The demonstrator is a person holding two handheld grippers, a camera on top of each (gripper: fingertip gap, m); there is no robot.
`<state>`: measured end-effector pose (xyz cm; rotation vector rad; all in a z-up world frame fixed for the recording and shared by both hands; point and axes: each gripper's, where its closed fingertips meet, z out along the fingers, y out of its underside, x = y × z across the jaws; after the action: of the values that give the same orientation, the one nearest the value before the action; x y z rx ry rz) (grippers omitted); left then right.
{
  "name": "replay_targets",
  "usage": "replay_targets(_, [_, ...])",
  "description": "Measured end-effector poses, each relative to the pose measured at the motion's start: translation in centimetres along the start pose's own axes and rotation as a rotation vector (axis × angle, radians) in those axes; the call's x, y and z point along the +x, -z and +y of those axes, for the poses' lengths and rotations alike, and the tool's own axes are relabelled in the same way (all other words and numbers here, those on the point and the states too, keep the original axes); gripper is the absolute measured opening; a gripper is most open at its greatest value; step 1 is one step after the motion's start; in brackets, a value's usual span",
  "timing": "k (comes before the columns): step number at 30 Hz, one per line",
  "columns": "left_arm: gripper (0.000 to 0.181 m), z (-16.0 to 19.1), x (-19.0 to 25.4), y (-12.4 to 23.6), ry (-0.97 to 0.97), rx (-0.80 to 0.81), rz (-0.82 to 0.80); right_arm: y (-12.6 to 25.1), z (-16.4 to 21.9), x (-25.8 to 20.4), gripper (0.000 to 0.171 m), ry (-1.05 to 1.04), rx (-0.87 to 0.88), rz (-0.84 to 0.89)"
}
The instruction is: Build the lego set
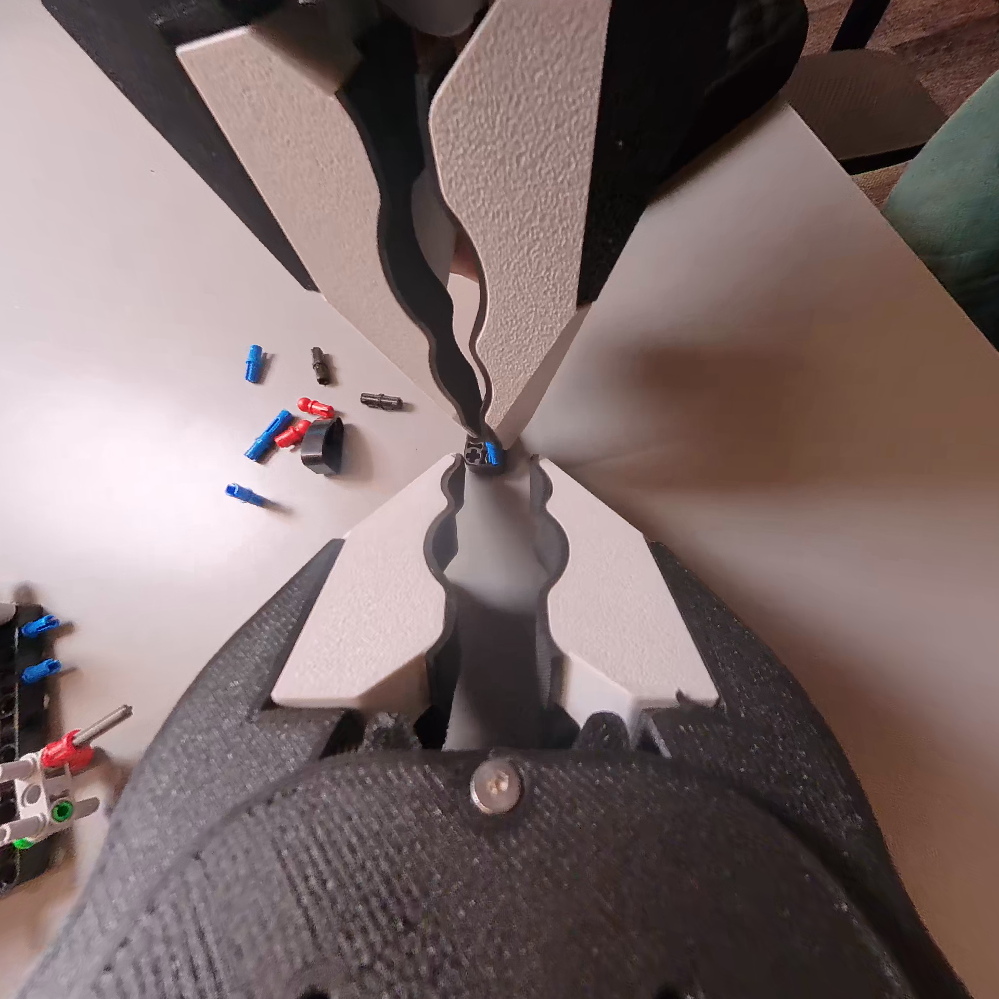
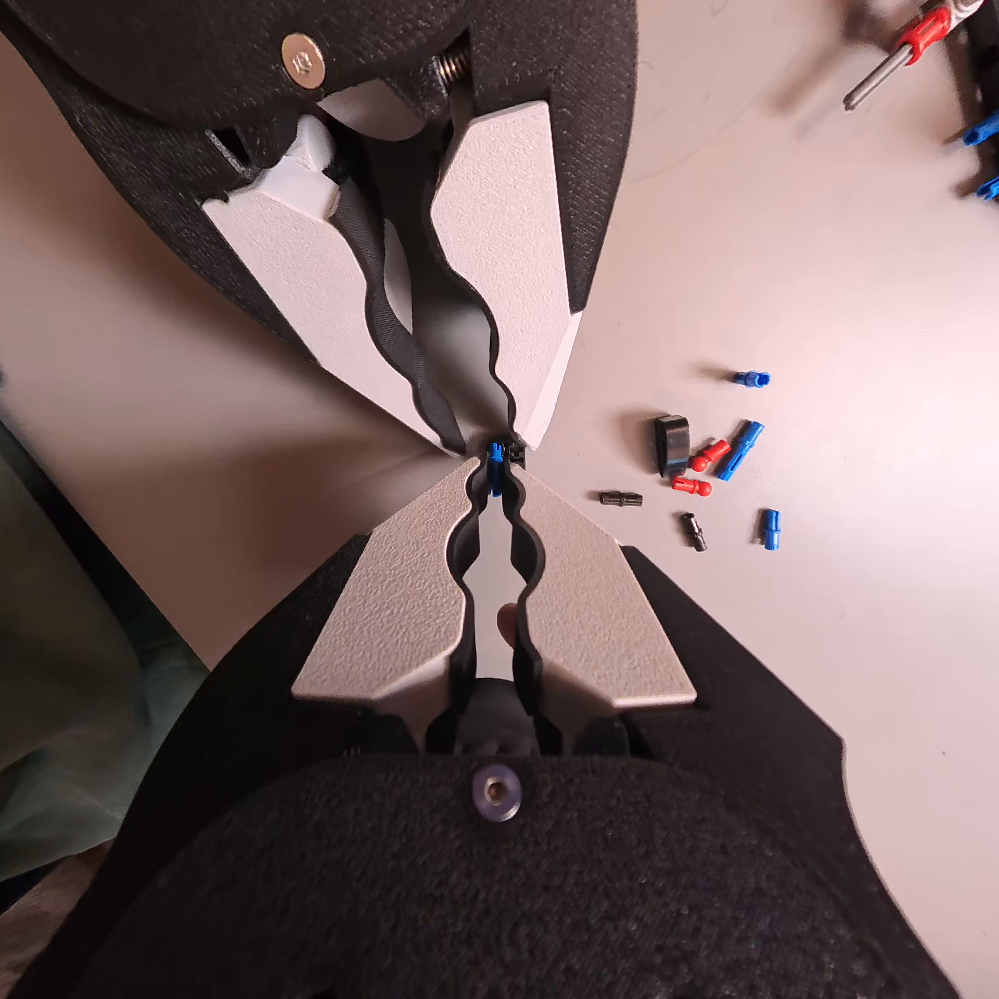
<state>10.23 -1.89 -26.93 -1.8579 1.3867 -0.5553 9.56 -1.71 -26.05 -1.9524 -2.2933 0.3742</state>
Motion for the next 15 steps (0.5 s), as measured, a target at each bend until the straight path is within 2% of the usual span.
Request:
replay_targets(5, [0.018,0.3,-0.3,0.6,-0.008,0.007,-0.018,0.3,-0.1,-0.1,0.000,0.002,0.012,-0.029])
replay_targets(12, [0.013,-1.9,-0.4,2.0,0.049,0.167,0.015,2.4,-1.2,-0.3,0.001,-0.040,0.212,-0.085])
replay_targets(15, [0.003,-2.8,-0.3,2.3,0.043,0.215,0.003,3.0,-1.4,-0.4,0.001,-0.056,0.288,-0.097])
